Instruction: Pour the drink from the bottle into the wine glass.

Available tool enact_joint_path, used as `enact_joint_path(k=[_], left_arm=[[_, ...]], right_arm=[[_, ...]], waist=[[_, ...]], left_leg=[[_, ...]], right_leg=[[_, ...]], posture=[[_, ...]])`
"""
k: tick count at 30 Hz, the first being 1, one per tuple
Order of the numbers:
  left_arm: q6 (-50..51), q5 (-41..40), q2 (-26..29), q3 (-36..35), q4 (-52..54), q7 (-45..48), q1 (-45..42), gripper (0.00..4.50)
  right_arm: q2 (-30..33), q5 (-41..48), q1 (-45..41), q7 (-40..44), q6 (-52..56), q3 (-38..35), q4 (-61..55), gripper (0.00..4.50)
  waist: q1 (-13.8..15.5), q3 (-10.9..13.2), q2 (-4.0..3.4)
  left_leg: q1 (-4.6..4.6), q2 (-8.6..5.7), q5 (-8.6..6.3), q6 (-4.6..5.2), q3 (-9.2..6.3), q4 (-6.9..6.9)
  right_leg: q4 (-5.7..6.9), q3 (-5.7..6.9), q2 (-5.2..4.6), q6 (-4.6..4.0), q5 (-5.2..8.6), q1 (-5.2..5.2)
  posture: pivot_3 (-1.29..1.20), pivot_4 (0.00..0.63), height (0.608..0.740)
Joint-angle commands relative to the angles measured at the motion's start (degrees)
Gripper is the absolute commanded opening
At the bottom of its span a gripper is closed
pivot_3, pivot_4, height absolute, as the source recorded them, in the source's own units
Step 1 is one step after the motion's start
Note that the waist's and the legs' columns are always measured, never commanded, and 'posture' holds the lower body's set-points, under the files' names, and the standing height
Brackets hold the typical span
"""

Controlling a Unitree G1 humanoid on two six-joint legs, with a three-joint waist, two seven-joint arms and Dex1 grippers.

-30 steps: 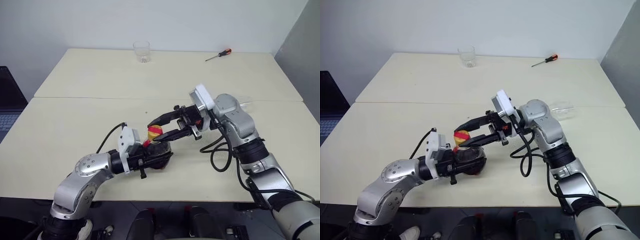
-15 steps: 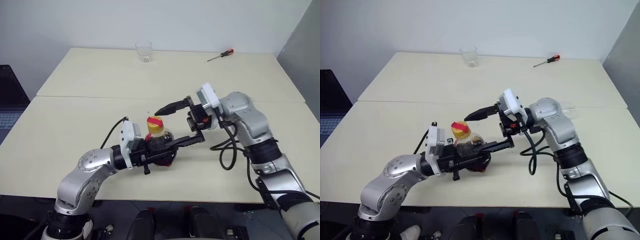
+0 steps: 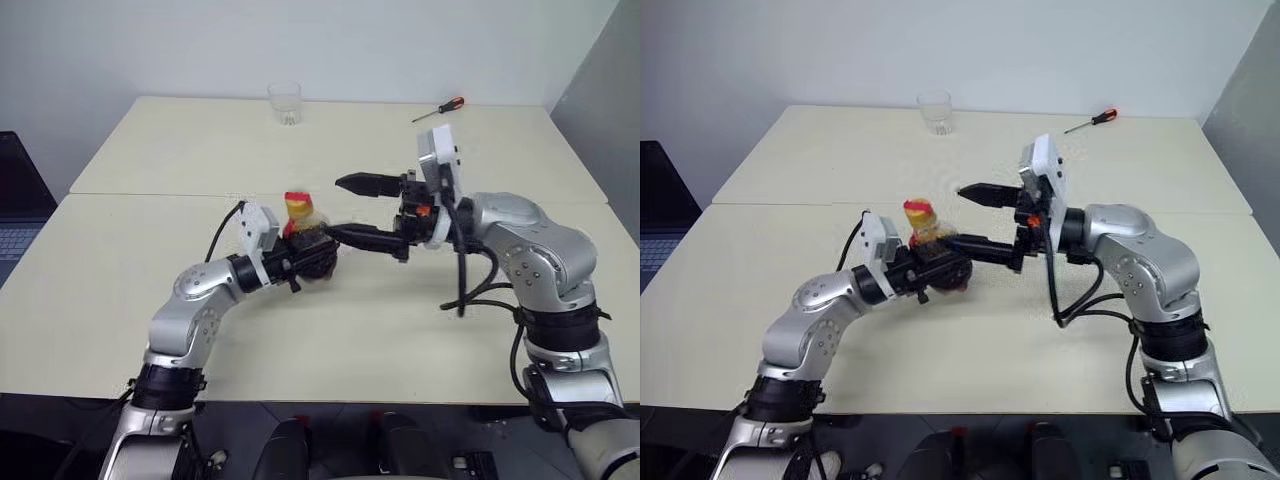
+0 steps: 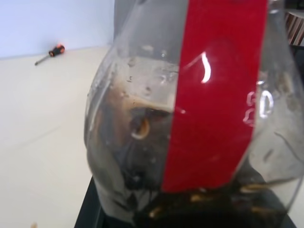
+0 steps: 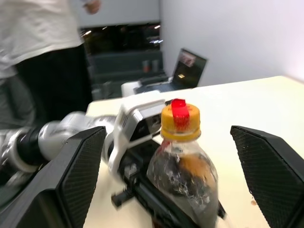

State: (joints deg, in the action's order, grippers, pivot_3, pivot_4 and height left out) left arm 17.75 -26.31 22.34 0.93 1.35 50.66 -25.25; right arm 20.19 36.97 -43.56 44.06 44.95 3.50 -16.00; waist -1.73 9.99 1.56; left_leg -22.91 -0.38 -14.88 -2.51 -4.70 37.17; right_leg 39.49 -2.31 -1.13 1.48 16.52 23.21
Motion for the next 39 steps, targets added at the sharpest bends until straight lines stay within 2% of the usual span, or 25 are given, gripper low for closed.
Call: enact_joint_path(k=[1,5,10,28,39], left_arm=[[-3.5,1.0,-1.2,-0.3,-1.3,-0.5,-3.0,1.66],[-5.8,2.6,-2.7,-0.4,-4.1,-1.5,-4.9,1.66],[-6.3,2.8,-3.2,-0.6,-4.8,-1.4,-5.3,1.66],[-7.0,2.9,-3.4,-0.9,-5.9,-1.0,-5.2,1.66],[-6.9,2.8,-3.7,-0.2,-5.1,-0.8,-4.6,1.66]], right_arm=[[-1.8,-2.1,-0.6,-6.6,-0.2,-0.4,-2.9,4.48],[-6.3,-6.9,-0.9,-13.7,-4.0,0.6,-1.7,4.48],[-9.0,-9.8,-1.2,-15.7,-6.4,1.9,-0.6,4.48],[-12.1,-12.1,-2.5,-13.2,-10.8,5.7,3.2,4.48],[-14.4,-15.6,-4.8,-13.0,-14.4,6.7,9.7,4.48]], waist=[[0.0,0.0,0.00],[-0.1,0.0,0.00],[-0.1,0.0,0.00],[-0.1,0.0,0.00],[-0.2,0.0,-0.01]], left_leg=[[0.00,0.01,0.00,0.00,0.00,0.00],[0.02,-0.01,0.00,0.00,0.03,-0.01],[0.00,-0.01,0.00,-0.01,0.03,0.00],[0.01,-0.01,0.00,0.00,0.02,0.00],[0.01,-0.01,0.01,0.00,0.02,-0.01]], right_leg=[[-0.01,0.00,0.00,0.00,0.00,0.01],[0.02,-0.02,0.00,0.00,0.00,0.01],[0.03,-0.02,0.01,0.00,0.00,0.04],[0.04,-0.01,0.01,0.00,0.00,0.04],[0.04,-0.01,0.02,0.00,0.00,0.04]], posture=[[0.00,0.150,0.740],[0.00,0.150,0.740],[0.00,0.150,0.740],[0.00,0.150,0.740],[0.00,0.150,0.740]])
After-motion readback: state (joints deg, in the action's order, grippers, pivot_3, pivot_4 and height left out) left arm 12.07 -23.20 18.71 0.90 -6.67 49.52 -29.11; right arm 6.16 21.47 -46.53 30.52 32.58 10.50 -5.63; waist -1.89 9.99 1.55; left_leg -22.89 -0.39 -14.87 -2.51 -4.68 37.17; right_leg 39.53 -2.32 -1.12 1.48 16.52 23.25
